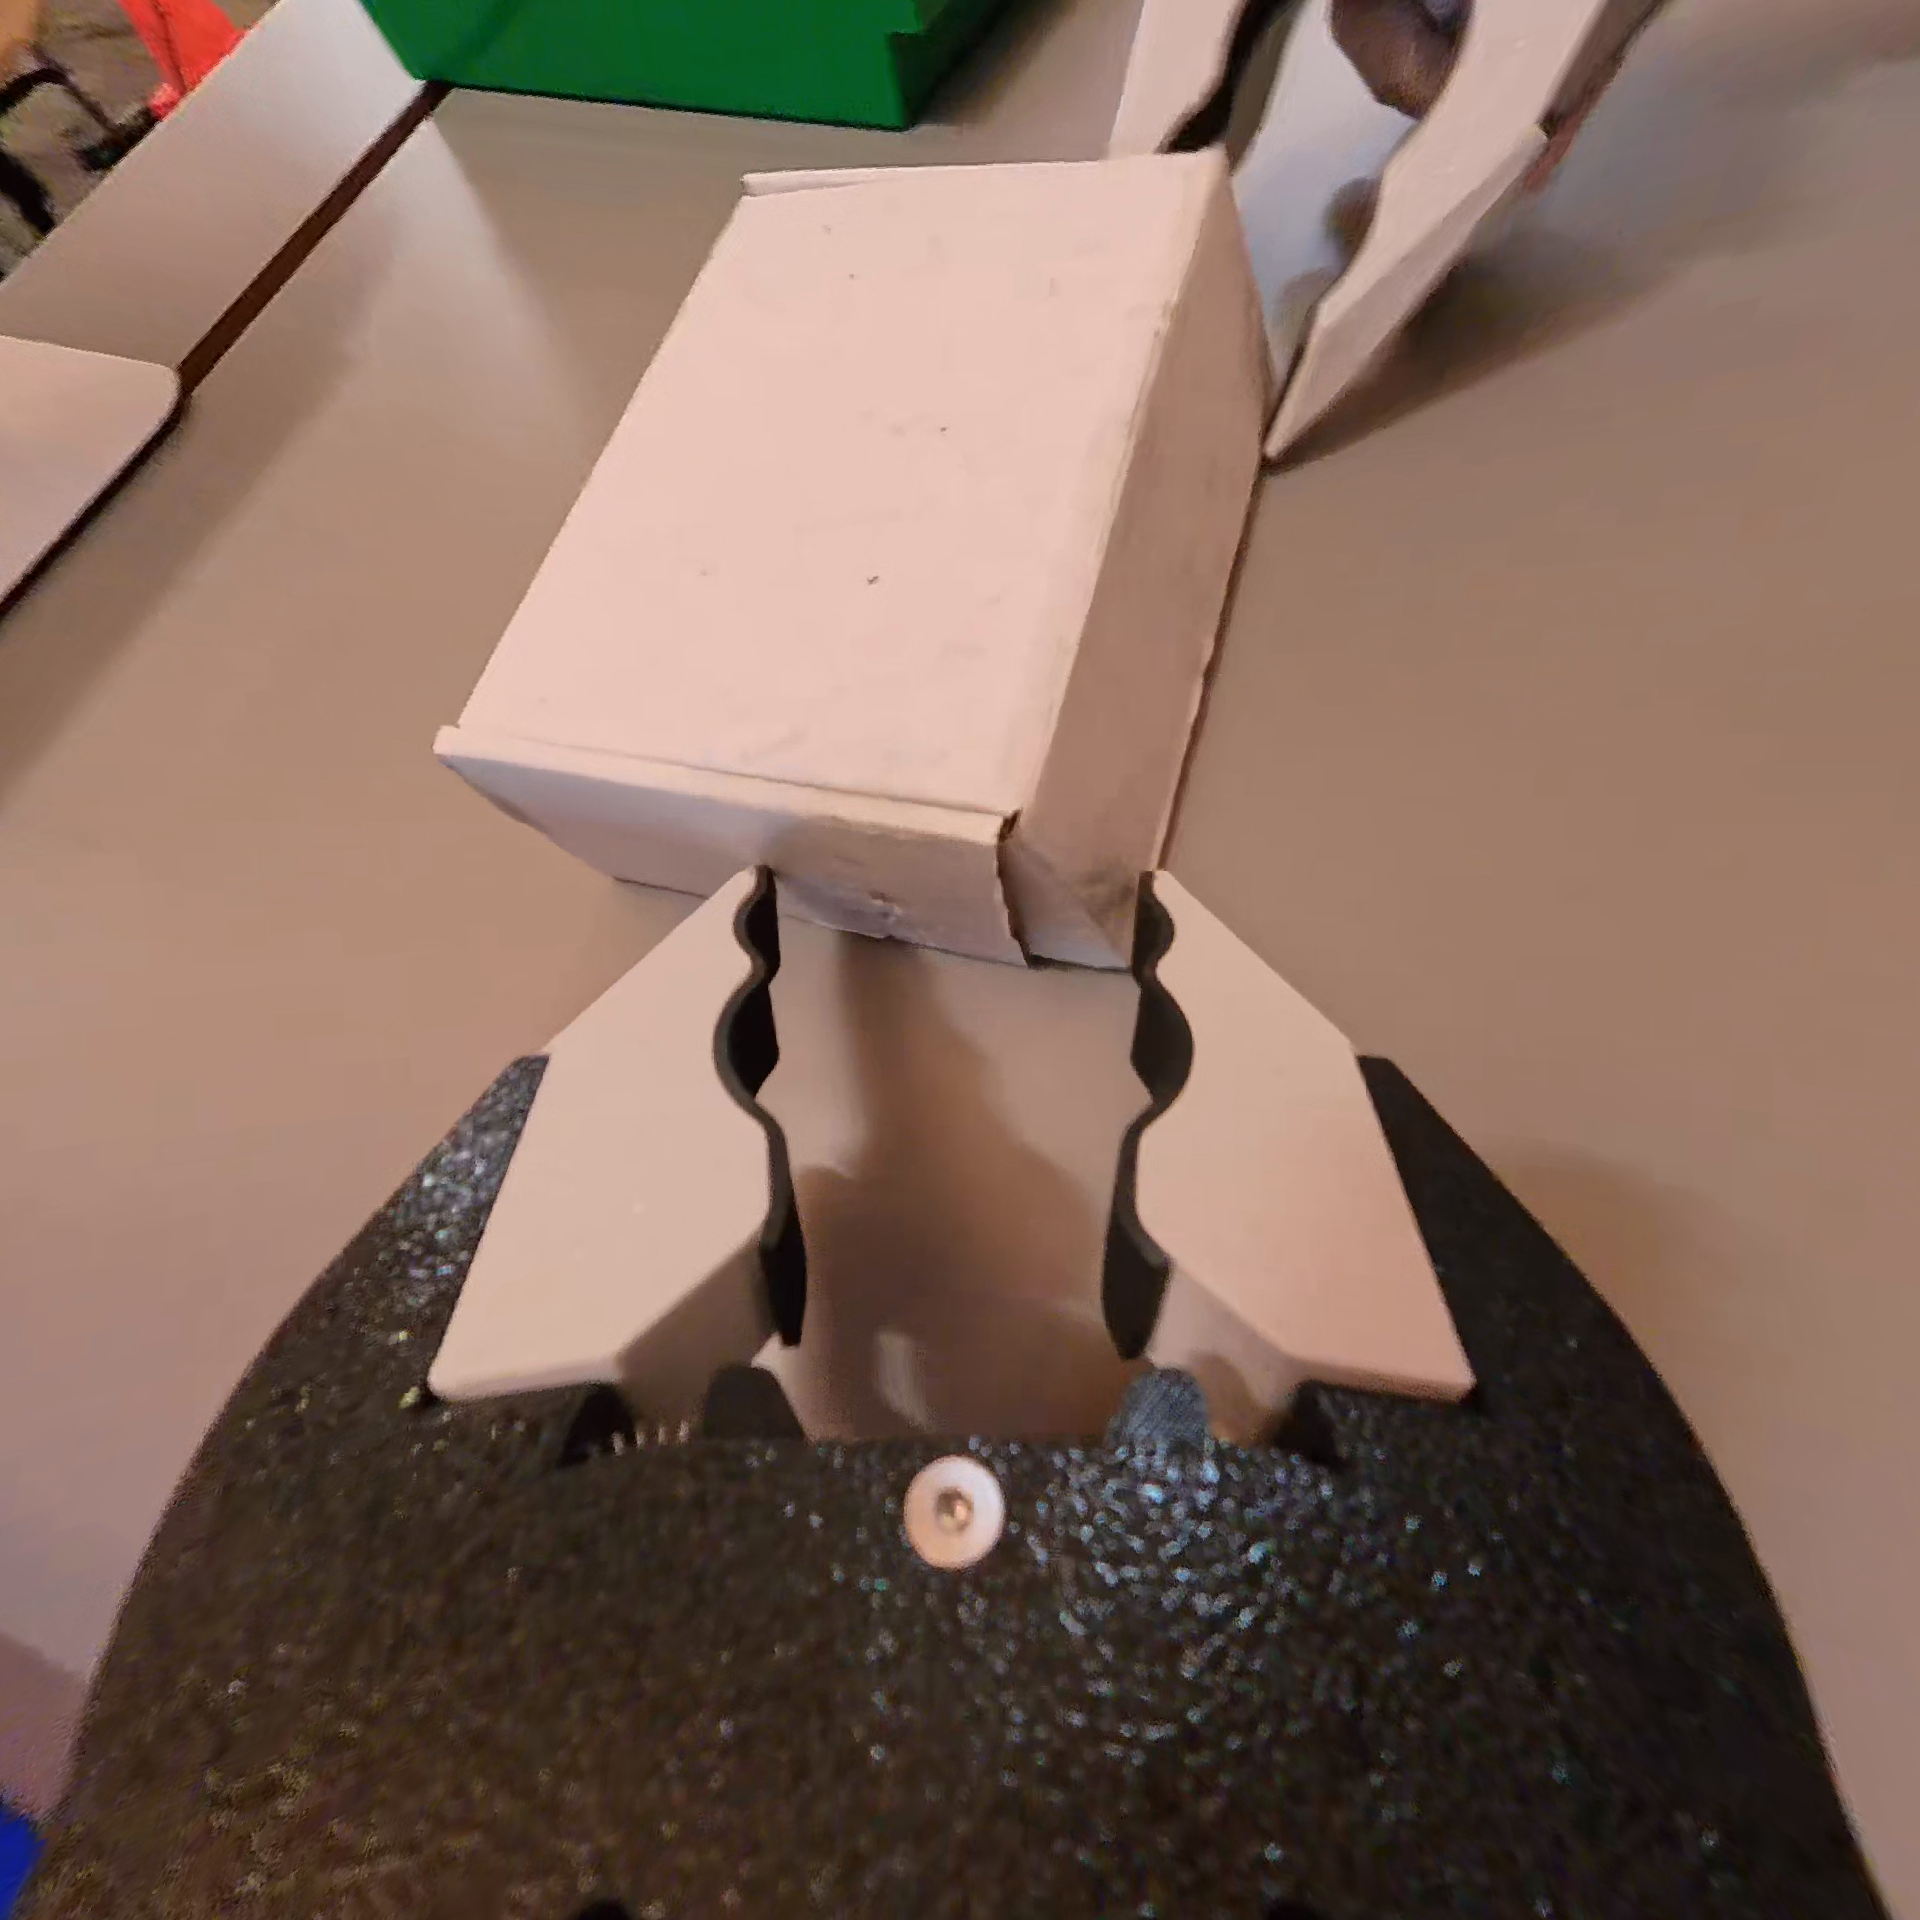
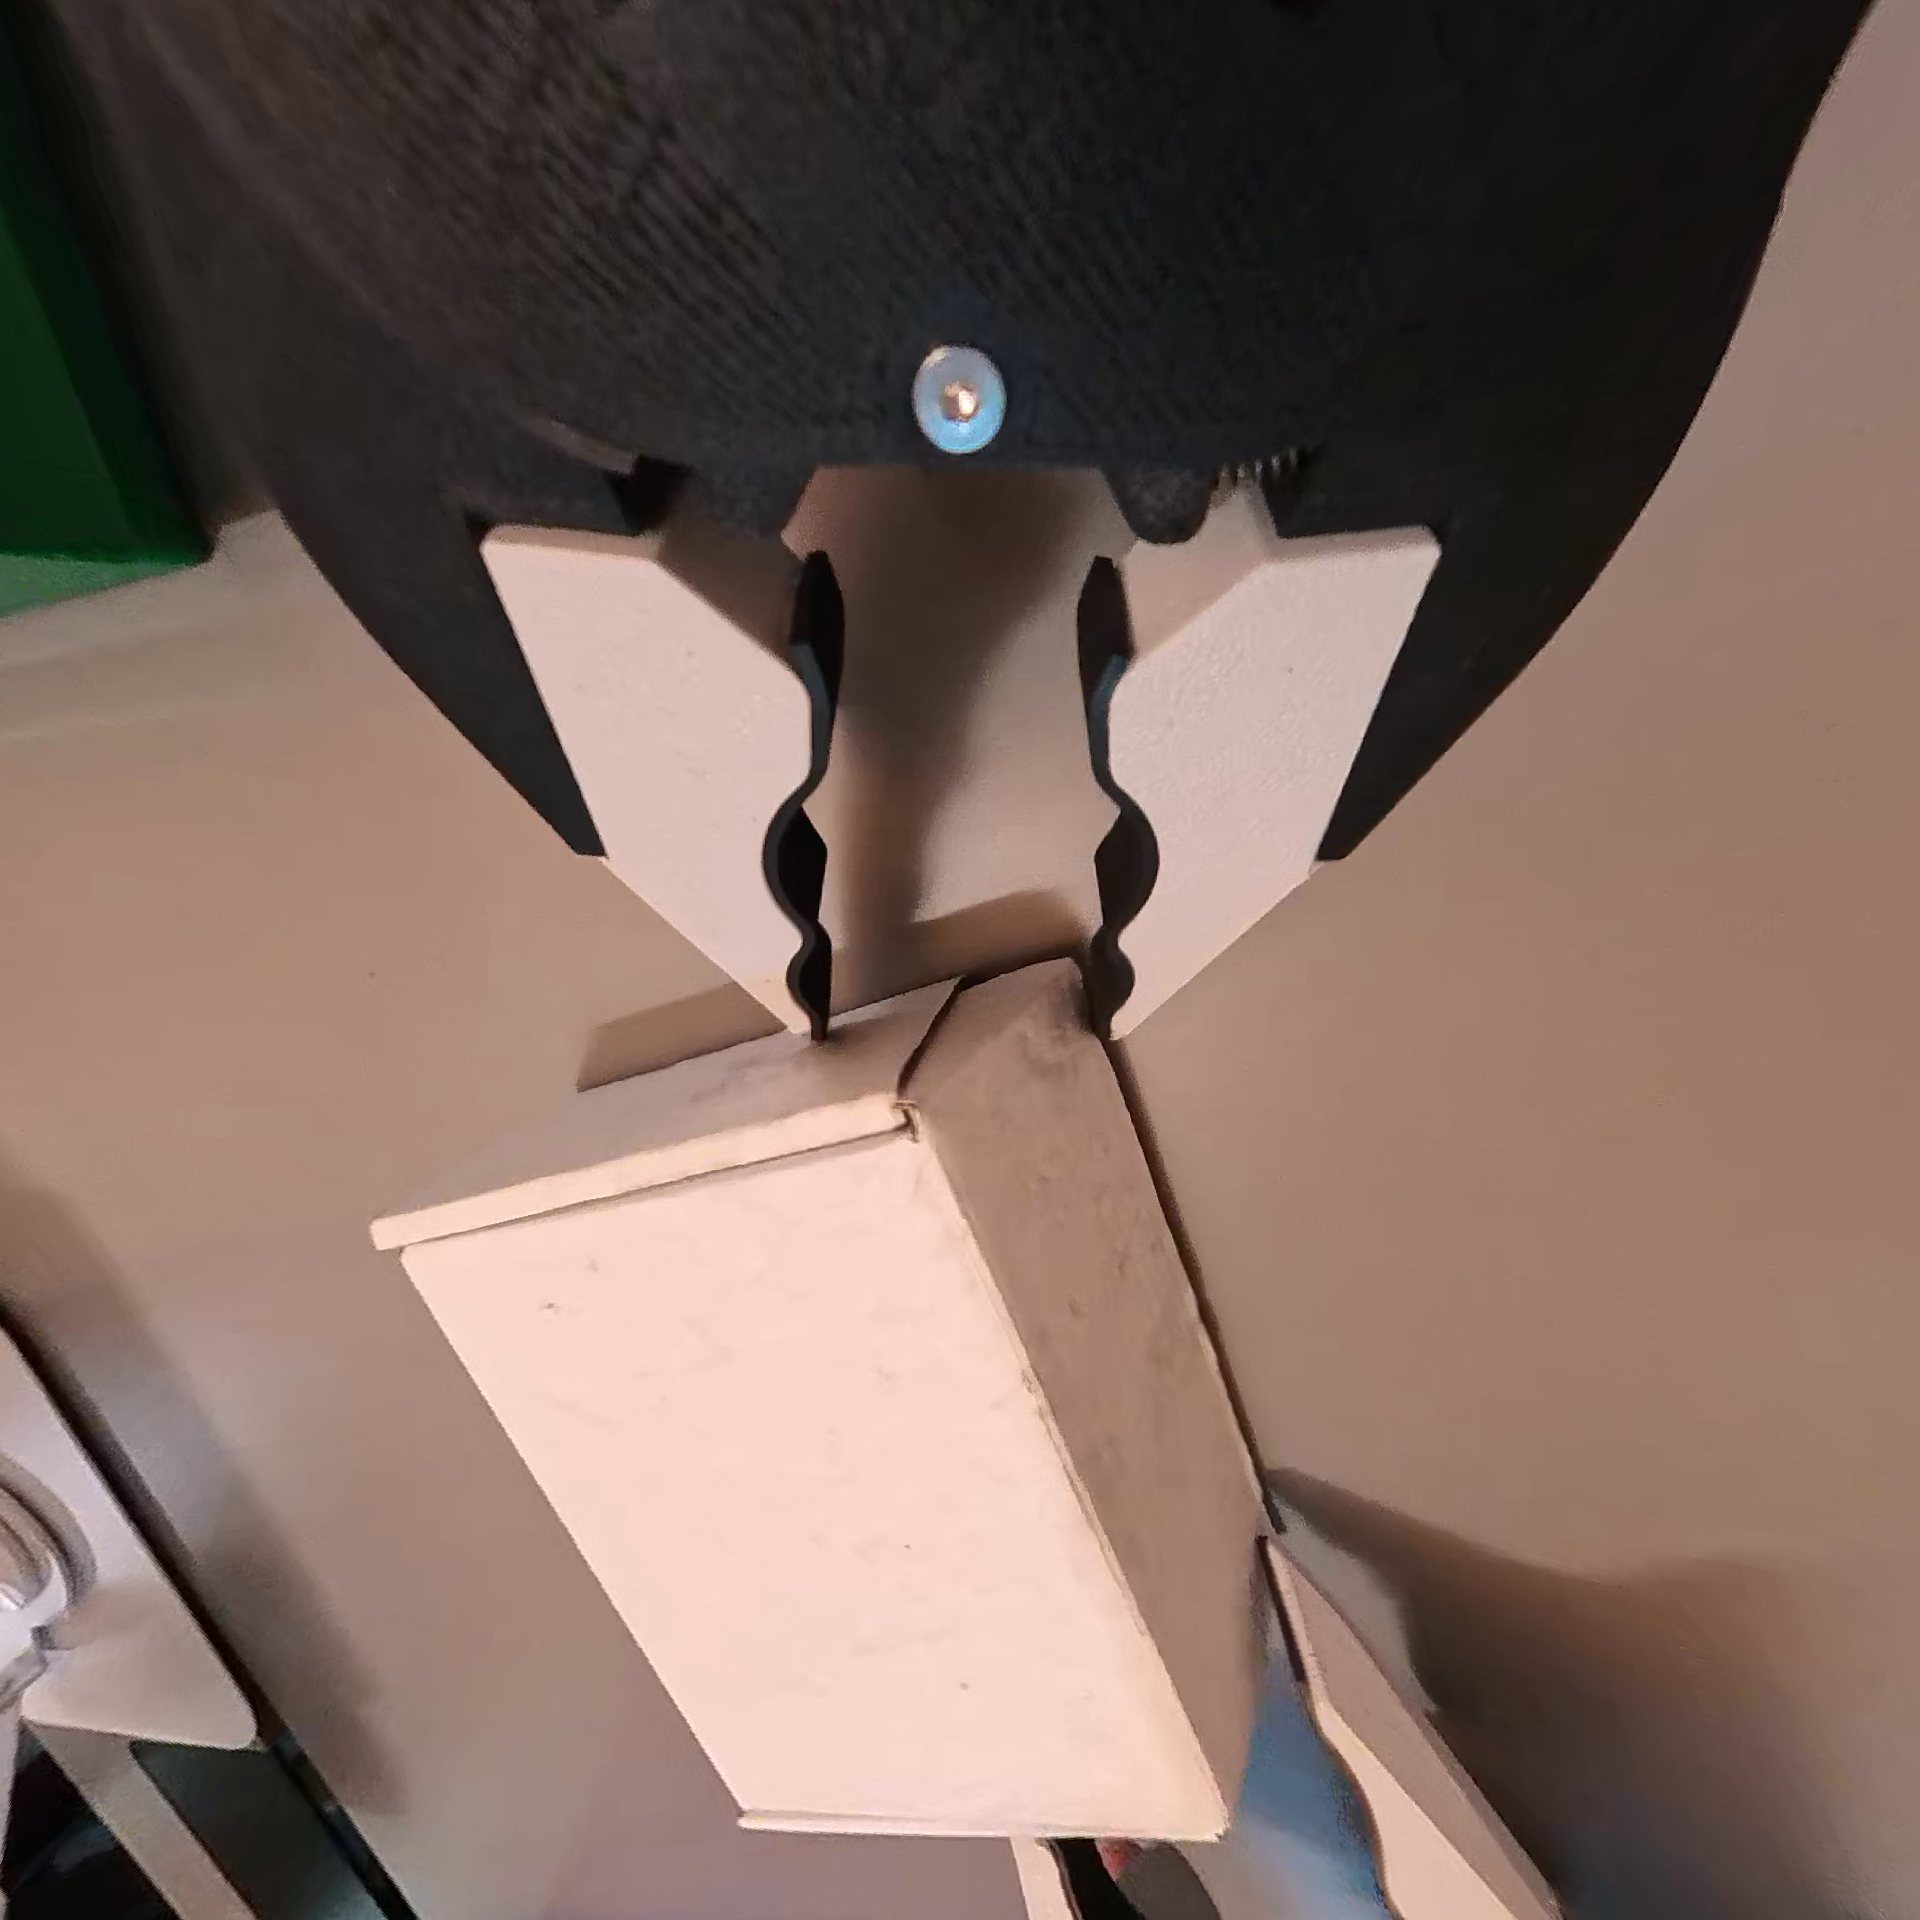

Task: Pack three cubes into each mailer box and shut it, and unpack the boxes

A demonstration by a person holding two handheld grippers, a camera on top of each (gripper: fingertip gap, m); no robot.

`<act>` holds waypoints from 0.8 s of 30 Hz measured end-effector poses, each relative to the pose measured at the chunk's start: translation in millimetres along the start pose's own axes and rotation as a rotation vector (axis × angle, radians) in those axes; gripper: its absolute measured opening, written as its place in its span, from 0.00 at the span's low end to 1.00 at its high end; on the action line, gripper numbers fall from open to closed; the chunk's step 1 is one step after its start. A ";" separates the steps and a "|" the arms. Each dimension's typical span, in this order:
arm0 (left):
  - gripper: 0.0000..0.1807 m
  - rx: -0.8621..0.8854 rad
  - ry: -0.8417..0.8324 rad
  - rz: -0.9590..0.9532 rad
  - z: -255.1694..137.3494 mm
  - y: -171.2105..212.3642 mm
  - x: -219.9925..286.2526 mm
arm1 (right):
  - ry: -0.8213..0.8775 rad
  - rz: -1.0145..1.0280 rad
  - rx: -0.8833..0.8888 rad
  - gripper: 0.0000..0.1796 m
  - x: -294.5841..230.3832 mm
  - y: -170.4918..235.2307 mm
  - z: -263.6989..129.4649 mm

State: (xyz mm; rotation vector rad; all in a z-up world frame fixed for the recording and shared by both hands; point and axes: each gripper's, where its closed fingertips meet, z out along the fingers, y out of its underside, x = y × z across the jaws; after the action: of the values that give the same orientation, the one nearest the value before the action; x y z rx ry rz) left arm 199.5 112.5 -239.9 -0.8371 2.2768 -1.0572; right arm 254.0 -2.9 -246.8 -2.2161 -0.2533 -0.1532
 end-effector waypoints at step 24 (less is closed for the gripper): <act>0.18 -0.079 -0.025 0.085 12.1 9.3 -13.7 | 0.052 -0.075 -0.081 0.19 27.4 3.5 9.4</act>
State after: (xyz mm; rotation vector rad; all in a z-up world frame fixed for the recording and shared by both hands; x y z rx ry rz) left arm 213.8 120.9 -252.0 -0.7726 2.3239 -0.9197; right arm 281.7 5.9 -249.8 -2.2807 -0.3069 -0.2656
